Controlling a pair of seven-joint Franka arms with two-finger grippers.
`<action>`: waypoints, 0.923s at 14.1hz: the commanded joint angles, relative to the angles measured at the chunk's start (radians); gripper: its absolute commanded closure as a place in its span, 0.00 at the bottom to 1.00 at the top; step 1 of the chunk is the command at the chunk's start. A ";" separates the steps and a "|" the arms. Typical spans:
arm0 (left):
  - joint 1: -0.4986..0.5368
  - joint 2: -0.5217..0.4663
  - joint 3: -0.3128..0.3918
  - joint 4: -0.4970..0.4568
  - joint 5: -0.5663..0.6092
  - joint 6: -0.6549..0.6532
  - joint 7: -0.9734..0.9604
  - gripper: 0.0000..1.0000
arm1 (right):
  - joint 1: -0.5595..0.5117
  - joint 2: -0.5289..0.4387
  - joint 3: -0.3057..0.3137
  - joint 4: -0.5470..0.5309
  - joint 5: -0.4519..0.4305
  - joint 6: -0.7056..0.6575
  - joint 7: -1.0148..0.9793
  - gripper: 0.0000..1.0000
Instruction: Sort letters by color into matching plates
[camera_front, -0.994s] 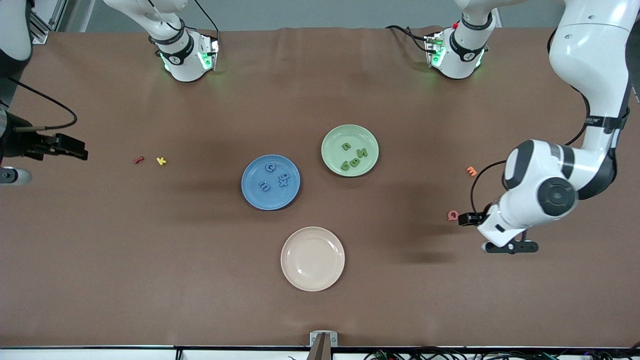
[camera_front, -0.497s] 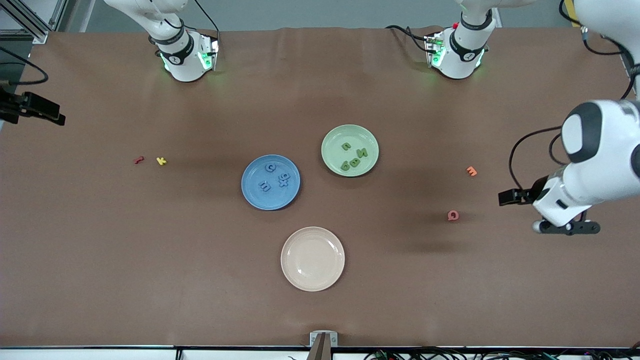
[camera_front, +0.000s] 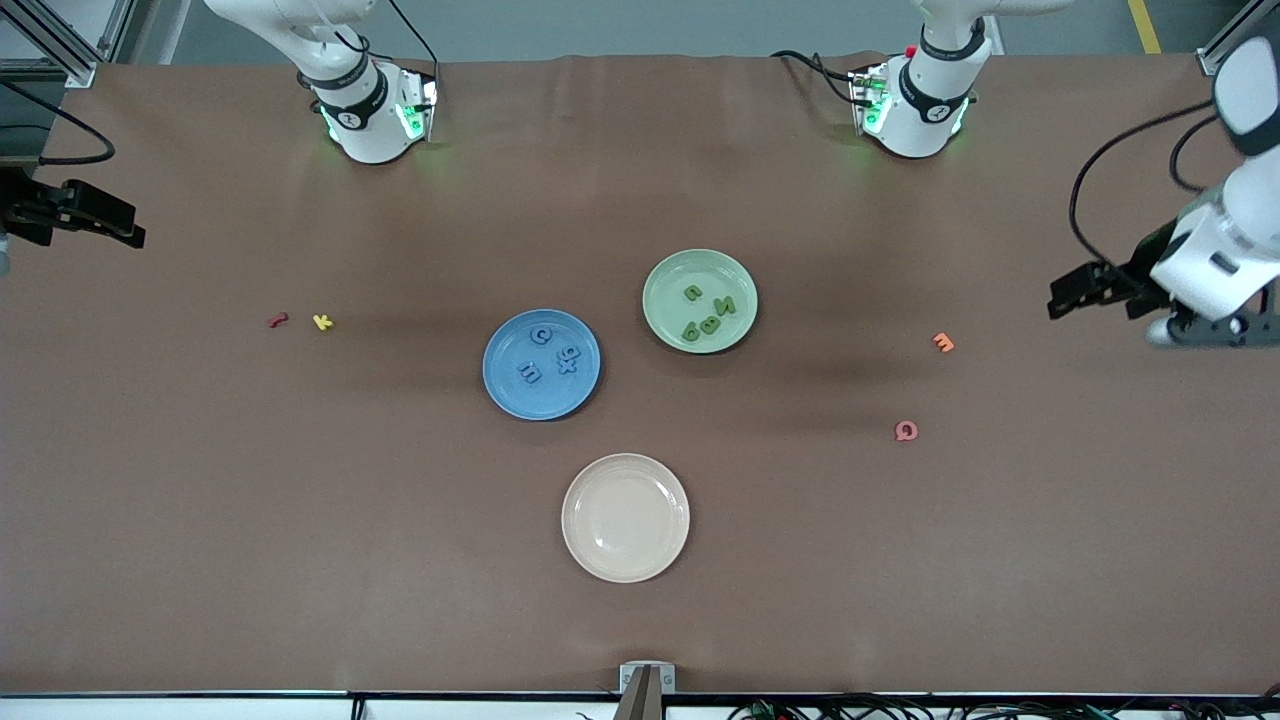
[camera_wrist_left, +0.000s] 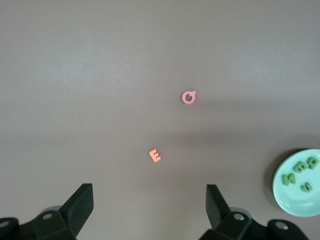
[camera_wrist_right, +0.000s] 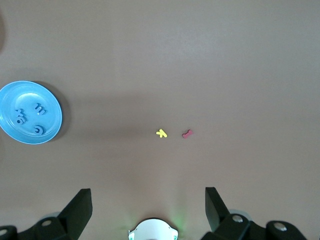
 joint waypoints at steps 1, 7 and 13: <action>0.000 -0.085 0.003 -0.038 -0.020 -0.015 0.021 0.01 | 0.011 -0.051 -0.016 -0.059 0.013 0.042 0.009 0.00; 0.021 -0.166 -0.031 -0.041 -0.007 -0.043 0.024 0.00 | 0.008 -0.102 -0.016 -0.126 0.015 0.100 0.009 0.00; 0.057 -0.121 -0.077 0.016 0.000 -0.022 0.022 0.01 | 0.007 -0.124 -0.028 -0.132 0.052 0.125 -0.001 0.00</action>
